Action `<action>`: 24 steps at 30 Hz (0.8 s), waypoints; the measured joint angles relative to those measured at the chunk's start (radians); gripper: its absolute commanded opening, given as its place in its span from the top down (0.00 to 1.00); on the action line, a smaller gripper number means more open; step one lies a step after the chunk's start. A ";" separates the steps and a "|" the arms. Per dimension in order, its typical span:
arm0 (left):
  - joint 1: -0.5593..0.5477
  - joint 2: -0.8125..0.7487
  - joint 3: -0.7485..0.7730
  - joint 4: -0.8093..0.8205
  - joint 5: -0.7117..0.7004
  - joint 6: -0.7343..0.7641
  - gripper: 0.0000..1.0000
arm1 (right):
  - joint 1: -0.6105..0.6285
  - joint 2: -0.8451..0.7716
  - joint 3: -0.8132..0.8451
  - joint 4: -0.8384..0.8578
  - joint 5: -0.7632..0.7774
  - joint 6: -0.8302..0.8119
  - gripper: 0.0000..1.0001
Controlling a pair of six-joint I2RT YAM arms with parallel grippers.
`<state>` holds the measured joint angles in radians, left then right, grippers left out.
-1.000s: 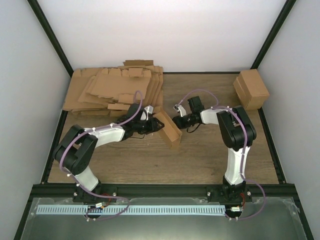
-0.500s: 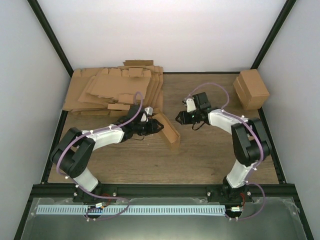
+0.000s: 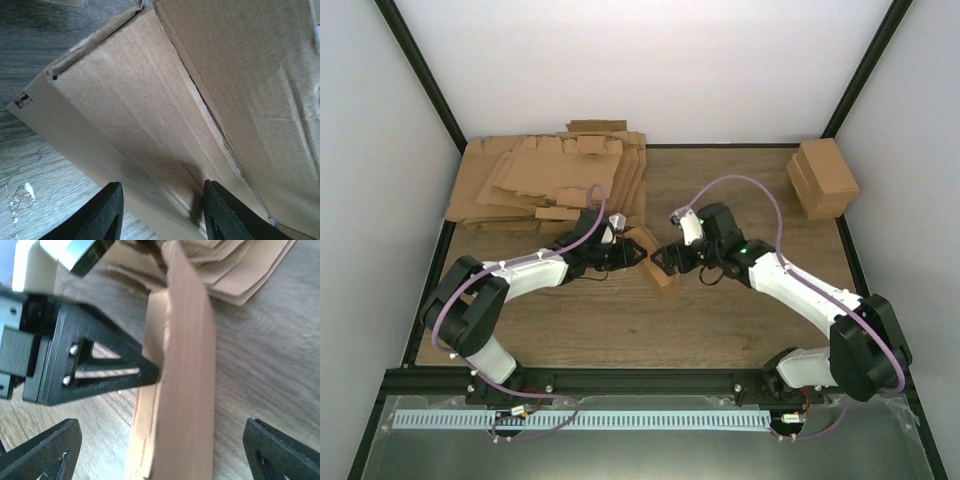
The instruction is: Fold the paper box
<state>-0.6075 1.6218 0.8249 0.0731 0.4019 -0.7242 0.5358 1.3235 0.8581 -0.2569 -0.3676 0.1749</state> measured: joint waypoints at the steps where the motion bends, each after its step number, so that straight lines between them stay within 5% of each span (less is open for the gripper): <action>1: 0.000 0.000 0.000 0.000 0.001 0.000 0.54 | 0.022 -0.005 -0.010 -0.006 0.013 -0.005 0.10; 11: 0.000 0.010 0.008 0.006 0.006 0.013 0.54 | 0.172 0.079 -0.016 -0.090 0.224 -0.025 0.25; 16: 0.000 0.011 0.017 -0.008 0.004 0.031 0.52 | 0.215 0.132 -0.001 -0.137 0.305 -0.029 0.47; 24: 0.005 -0.066 0.035 -0.147 -0.075 0.110 0.45 | 0.220 0.135 0.020 -0.173 0.333 -0.047 0.56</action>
<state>-0.6022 1.5562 0.8597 -0.0742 0.3267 -0.6144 0.7559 1.4586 0.8780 -0.4297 -0.0341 0.1276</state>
